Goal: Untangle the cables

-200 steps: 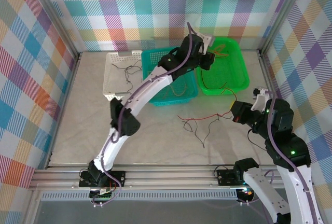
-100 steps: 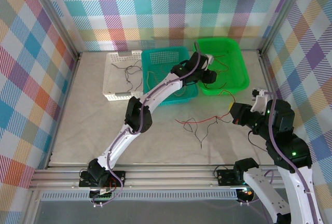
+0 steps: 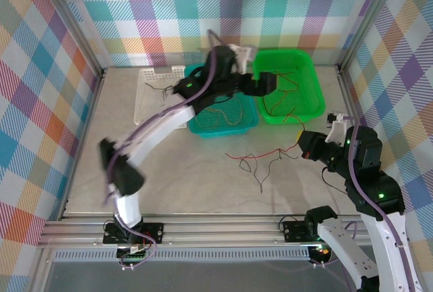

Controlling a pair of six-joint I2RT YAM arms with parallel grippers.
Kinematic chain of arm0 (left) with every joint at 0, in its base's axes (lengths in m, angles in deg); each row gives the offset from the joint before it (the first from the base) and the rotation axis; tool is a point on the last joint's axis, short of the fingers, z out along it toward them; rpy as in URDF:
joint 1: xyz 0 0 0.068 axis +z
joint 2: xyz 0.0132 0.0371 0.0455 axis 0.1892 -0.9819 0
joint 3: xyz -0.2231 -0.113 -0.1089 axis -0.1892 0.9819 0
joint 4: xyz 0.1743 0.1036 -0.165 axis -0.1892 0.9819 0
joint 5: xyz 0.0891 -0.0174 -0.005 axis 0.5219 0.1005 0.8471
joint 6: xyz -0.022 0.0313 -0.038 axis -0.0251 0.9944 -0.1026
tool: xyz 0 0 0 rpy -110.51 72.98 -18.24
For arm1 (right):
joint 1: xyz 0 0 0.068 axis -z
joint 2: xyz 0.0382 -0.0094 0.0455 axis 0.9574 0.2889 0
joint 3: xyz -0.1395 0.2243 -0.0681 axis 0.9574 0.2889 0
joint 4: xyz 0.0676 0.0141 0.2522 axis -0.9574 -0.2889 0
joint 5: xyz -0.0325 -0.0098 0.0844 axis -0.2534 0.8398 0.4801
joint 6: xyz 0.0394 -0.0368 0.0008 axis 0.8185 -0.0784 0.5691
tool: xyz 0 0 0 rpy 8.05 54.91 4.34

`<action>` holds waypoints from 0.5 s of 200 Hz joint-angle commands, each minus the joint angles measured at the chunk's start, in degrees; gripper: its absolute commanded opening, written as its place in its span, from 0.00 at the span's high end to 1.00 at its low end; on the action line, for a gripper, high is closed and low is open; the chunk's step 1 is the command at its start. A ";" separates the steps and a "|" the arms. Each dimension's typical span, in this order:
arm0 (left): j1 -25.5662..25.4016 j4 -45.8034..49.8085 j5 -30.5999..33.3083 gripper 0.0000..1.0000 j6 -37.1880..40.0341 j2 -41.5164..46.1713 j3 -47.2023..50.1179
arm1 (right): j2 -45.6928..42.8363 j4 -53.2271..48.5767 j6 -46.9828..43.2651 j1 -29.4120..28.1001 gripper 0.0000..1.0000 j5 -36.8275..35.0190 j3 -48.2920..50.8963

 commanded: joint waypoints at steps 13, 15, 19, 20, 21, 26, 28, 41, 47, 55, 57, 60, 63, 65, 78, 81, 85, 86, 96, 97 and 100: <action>-3.90 -20.91 2.47 0.00 -3.08 17.52 27.62 | 3.00 2.96 2.97 0.16 1.00 -1.21 -1.61; -4.54 -21.11 2.80 0.00 -2.73 18.36 28.77 | 3.25 3.08 3.08 0.16 1.00 -1.24 -1.72; -5.89 -21.35 3.65 0.00 -1.82 19.81 30.91 | 3.68 3.22 3.41 0.16 1.00 -1.28 -1.96; -6.29 -21.40 3.89 0.00 -1.59 20.20 31.41 | 3.79 3.27 3.46 0.16 1.00 -1.29 -2.05; -6.66 -21.47 4.05 0.00 -1.34 20.58 31.88 | 3.88 3.30 3.52 0.16 1.00 -1.30 -2.10; -8.43 -21.66 5.04 0.00 0.10 22.42 34.32 | 4.40 3.57 3.75 0.16 1.00 -1.26 -2.35; -9.14 -21.74 5.71 0.00 0.61 23.08 34.95 | 4.59 3.71 3.83 0.16 1.00 -1.16 -2.44; -13.41 -23.62 9.02 0.00 3.62 26.88 41.69 | 5.68 4.86 4.33 0.16 1.00 -0.13 -3.16; -14.81 -24.57 9.41 0.00 4.29 28.00 44.15 | 6.15 5.23 4.55 0.16 1.00 0.48 -3.52; -16.40 -25.24 9.65 0.00 4.76 28.72 46.98 | 6.69 5.73 4.89 0.16 1.00 1.30 -4.00; -16.76 -25.43 9.70 0.00 4.94 28.78 47.47 | 6.81 5.86 5.03 0.16 1.00 1.43 -4.06; -17.30 -25.67 9.78 0.00 5.11 28.85 48.48 | 6.91 6.13 5.15 0.16 1.00 1.81 -4.20; -17.81 -25.91 9.96 0.00 5.35 28.86 49.26 | 7.08 6.33 5.31 0.16 1.00 2.12 -4.27; -18.17 -26.03 10.10 0.00 5.46 28.80 49.78 | 7.17 6.42 5.40 0.16 1.00 2.25 -4.39; -20.09 -26.82 10.88 0.00 5.98 27.93 52.43 | 7.76 6.66 5.53 0.16 1.00 3.12 -5.14; -20.57 -26.99 11.04 0.00 6.10 27.58 52.94 | 7.90 6.62 5.52 0.16 1.00 3.24 -5.33; -21.15 -27.08 11.58 0.00 6.40 27.05 53.30 | 8.06 6.54 5.52 0.17 1.00 3.39 -5.59; -21.26 -27.07 11.72 0.00 6.43 26.86 53.37 | 8.08 6.51 5.52 0.16 1.00 3.42 -5.67; -22.18 -27.39 13.13 0.00 6.81 25.01 54.11 | 8.28 6.61 5.57 0.16 1.00 3.87 -6.07; -22.21 -27.45 13.15 0.00 6.81 24.74 54.13 | 8.33 6.64 5.59 0.16 1.00 3.96 -6.17; -22.28 -27.69 13.31 0.00 6.83 24.01 54.14 | 8.37 6.61 5.61 0.18 1.00 4.11 -6.23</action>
